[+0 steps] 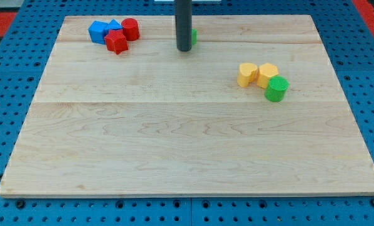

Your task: Push the red circle into green star

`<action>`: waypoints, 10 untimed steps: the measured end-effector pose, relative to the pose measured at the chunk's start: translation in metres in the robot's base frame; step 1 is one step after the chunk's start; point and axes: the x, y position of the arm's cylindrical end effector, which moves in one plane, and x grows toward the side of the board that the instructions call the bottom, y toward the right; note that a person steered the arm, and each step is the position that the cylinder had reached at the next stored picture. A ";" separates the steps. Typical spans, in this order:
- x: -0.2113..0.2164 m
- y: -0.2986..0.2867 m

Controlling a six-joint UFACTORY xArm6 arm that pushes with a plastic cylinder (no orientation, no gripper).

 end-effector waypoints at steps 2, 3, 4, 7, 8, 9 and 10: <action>0.028 0.016; 0.072 -0.029; 0.071 -0.129; -0.020 -0.224; -0.020 -0.196; -0.020 -0.180; -0.020 -0.216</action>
